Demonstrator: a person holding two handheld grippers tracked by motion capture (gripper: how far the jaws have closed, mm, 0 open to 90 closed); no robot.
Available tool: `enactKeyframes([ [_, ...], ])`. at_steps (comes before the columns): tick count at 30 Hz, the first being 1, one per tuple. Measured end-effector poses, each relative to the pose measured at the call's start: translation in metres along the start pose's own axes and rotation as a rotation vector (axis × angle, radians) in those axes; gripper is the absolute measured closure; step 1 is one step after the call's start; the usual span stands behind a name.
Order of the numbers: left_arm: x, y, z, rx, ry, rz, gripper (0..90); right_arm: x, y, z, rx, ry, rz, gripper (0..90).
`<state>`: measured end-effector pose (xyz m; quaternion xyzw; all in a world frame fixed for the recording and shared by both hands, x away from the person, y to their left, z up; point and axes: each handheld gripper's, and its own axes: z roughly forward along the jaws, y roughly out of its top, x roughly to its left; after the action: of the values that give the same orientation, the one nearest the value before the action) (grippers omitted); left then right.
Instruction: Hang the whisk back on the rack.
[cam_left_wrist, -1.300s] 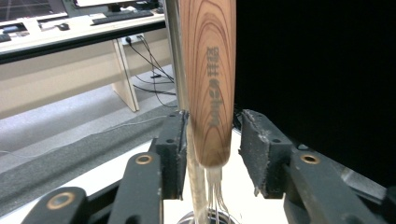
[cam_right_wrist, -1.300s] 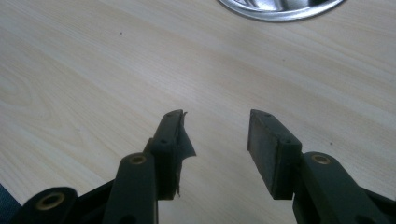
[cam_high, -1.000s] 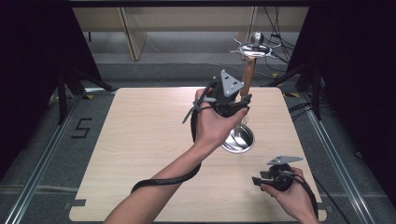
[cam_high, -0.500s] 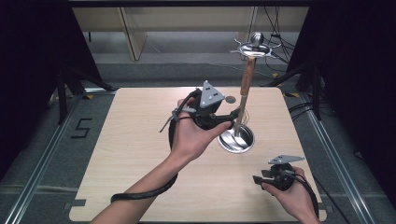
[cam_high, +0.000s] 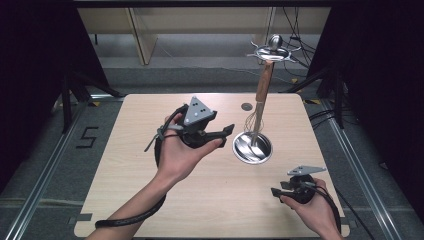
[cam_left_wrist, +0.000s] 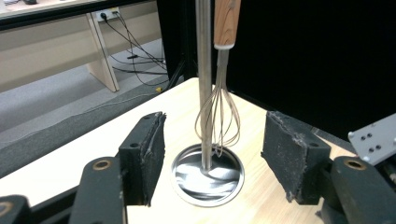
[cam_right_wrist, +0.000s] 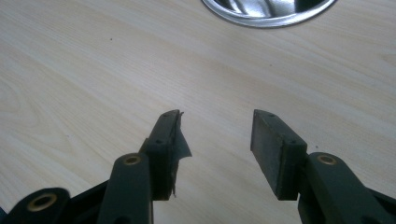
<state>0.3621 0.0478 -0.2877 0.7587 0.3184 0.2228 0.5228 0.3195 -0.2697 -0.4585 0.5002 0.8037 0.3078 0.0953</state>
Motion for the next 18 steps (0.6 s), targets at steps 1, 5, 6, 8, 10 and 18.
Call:
enactKeyframes([
  [1,0.002,-0.002,-0.003,0.003,0.002,0.007,38.2,-0.001,-0.001,0.001,-0.006,-0.003,-0.02,53.4],
  [5,0.01,-0.013,-0.012,0.012,0.001,-0.003,38.2,0.0,0.0,0.0,-0.004,-0.002,-0.004,53.3],
  [6,0.012,-0.015,-0.014,0.013,0.002,-0.004,38.2,0.0,0.0,0.0,-0.006,-0.003,-0.004,53.3],
  [8,0.018,-0.02,-0.019,0.01,0.015,0.008,38.2,-0.001,-0.001,0.003,-0.039,-0.001,0.002,53.2],
  [10,0.025,-0.028,-0.025,0.012,0.023,0.0,38.2,-0.001,0.0,0.002,-0.028,-0.001,0.005,53.2],
  [18,0.048,-0.06,-0.044,0.021,0.069,-0.024,38.3,-0.001,0.0,0.002,-0.028,0.0,0.004,52.9],
])
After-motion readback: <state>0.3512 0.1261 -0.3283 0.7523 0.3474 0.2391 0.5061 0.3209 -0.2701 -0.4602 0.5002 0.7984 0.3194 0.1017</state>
